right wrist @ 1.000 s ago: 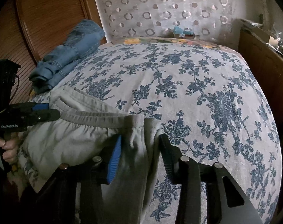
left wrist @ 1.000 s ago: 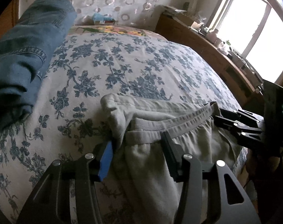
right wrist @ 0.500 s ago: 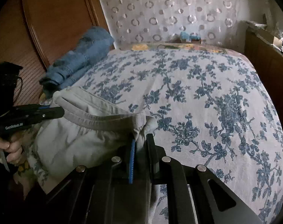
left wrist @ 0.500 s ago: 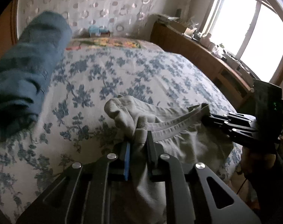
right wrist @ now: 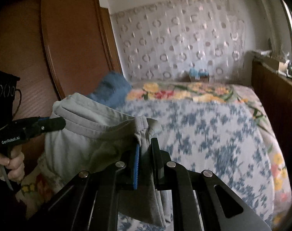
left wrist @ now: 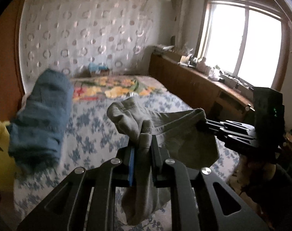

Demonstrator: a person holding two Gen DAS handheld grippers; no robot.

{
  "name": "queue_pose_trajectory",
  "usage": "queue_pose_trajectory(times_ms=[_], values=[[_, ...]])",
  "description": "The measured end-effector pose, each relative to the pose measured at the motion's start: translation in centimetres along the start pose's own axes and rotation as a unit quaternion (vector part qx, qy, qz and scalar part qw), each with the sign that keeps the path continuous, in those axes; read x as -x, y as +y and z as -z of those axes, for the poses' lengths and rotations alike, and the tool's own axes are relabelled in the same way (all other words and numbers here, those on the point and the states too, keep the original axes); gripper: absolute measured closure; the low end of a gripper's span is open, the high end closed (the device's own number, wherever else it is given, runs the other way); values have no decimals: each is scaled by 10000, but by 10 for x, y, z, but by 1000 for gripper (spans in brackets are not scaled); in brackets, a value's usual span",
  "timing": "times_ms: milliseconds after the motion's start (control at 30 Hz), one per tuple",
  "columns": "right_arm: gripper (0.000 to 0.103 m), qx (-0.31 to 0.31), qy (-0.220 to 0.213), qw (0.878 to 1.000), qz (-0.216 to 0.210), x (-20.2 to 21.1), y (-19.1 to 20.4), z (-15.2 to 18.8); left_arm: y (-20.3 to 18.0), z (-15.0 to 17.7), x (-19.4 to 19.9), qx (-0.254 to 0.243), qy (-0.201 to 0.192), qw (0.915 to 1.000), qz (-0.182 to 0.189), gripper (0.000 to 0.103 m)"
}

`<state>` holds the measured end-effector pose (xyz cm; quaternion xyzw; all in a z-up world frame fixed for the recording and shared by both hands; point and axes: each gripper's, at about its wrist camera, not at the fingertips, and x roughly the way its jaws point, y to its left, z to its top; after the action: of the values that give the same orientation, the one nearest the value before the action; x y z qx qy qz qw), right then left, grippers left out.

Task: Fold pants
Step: 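Lift the folded grey-green pants with both grippers and carry them toward the blue jeans stack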

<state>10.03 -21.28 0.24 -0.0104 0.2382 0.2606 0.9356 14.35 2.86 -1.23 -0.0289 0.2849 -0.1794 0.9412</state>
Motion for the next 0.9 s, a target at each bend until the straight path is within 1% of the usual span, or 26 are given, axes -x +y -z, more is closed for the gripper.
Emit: queue_pose_trajectory(times_ms=[167, 333, 467, 633, 900], values=[[92, 188, -265, 9994, -83, 29, 15, -18, -5, -16, 26, -193, -316, 9993, -8, 88], [92, 375, -496, 9980, -100, 54, 26, -27, -9, -26, 46, -294, -520, 9982, -8, 88], [92, 437, -614, 9970, -147, 59, 28, -31, -12, -33, 56, -394, -642, 9972, -36, 88], [92, 544, -682, 9961, -162, 54, 30, -32, -10, -35, 59, -435, -742, 9963, -70, 88], [92, 646, -652, 9955, -256, 19, 18, -36, 5, -39, 53, -368, -690, 9968, -183, 88]])
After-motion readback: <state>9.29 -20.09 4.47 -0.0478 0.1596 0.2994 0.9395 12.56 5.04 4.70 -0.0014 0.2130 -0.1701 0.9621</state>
